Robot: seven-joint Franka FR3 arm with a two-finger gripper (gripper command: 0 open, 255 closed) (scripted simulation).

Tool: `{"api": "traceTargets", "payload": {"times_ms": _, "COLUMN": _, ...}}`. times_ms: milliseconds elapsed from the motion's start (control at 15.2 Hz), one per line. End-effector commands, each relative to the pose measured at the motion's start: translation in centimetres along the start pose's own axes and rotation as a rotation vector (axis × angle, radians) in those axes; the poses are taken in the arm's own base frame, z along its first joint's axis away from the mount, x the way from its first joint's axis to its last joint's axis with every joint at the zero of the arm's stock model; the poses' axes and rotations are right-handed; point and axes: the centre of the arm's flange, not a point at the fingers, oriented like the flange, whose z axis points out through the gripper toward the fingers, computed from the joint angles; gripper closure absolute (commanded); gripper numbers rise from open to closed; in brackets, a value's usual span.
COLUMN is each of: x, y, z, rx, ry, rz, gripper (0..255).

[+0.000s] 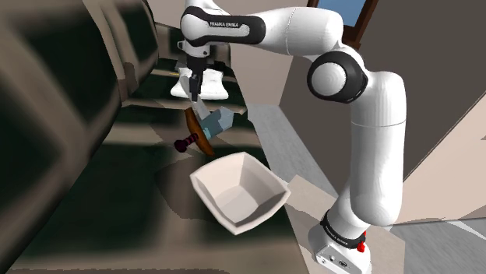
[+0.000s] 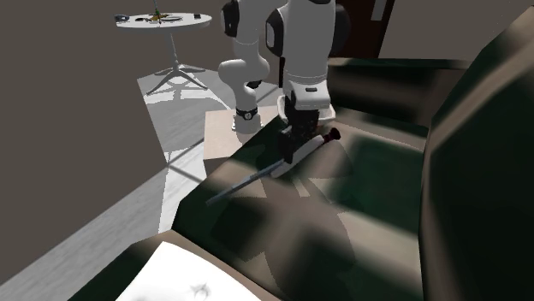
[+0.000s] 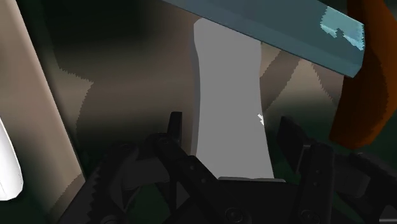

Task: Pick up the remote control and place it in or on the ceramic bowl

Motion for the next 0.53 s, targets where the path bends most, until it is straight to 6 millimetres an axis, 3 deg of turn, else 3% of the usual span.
{"api": "traceTargets", "payload": {"times_ms": 0, "x": -0.1, "y": 0.0, "z": -1.0, "rx": 0.0, "ry": 0.0, "rz": 0.0, "gripper": 255}}
{"api": "traceTargets", "payload": {"times_ms": 462, "x": -4.1, "y": -8.3, "z": -1.2, "rx": 0.0, "ry": 0.0, "rz": 0.0, "gripper": 255}}
